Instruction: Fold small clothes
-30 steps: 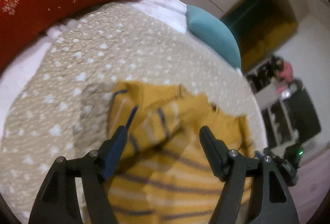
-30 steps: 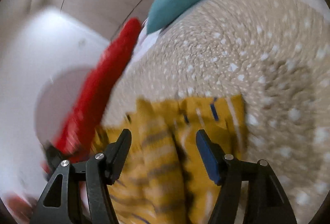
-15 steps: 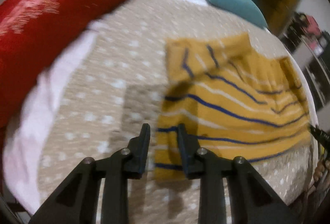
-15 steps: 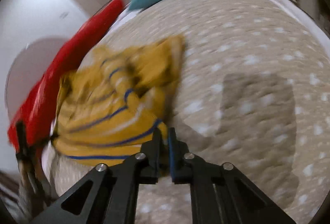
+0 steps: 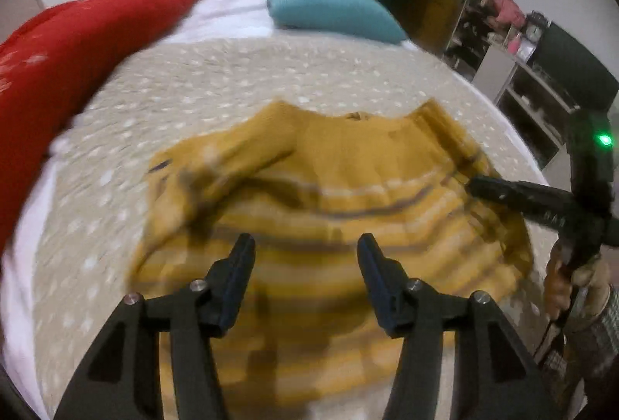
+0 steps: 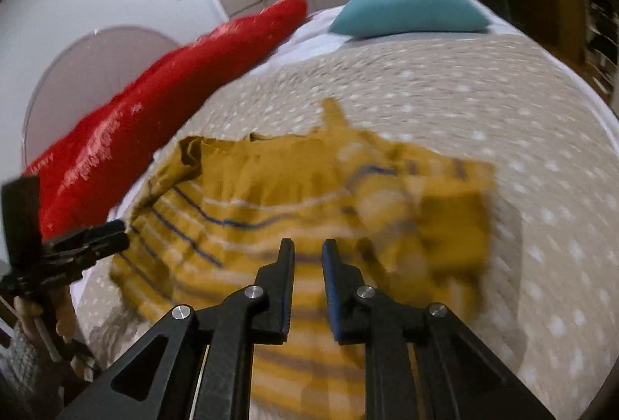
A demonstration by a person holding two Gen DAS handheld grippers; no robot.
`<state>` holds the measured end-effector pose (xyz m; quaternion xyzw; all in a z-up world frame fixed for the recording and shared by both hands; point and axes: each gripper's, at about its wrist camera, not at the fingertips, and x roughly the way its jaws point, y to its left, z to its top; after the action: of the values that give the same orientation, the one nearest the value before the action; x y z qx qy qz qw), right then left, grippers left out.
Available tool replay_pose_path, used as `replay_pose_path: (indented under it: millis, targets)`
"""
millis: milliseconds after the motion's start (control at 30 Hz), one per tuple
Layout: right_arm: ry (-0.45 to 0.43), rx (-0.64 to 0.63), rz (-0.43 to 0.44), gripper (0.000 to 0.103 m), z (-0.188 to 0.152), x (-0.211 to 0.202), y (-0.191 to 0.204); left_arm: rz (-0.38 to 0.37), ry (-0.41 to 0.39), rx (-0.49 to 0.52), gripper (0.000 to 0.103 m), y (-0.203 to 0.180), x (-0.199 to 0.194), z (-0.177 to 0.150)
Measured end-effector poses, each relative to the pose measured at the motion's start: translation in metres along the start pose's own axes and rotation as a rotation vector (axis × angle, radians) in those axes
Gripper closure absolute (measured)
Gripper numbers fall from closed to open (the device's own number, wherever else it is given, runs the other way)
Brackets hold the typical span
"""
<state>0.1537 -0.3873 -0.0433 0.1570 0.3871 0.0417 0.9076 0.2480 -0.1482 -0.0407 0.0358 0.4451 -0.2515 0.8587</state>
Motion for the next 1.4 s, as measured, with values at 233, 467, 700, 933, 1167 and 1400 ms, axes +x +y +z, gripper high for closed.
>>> replay_pose_path:
  millis: [233,467,700,933,1167,1400]
  targets:
    - [-0.016,0.087,-0.155,0.089,0.044,0.051,-0.055,0.070,0.007,-0.275,0.050,0.084,0.065,0.045]
    - [-0.075,0.502,0.113,0.096,0.038,0.059,-0.145,-0.083,-0.025,-0.452,0.054,0.136,0.074,0.033]
    - [-0.073,0.628,0.141,0.101,0.023,0.046,-0.177,-0.088,-0.034,-0.495,0.052,0.145,0.045,0.025]
    - [-0.090,0.532,0.009,0.062,0.006,-0.015,-0.171,0.115,-0.022,-0.399,0.041,0.142,-0.013,-0.011]
    - [-0.070,0.372,-0.003,0.055,-0.044,-0.066,-0.118,0.015,0.054,-0.291,0.030,0.117,-0.025,-0.083]
    - [0.039,0.328,-0.033,0.085,-0.091,-0.058,-0.109,0.125,0.074,-0.164,0.093,0.108,-0.046,-0.085]
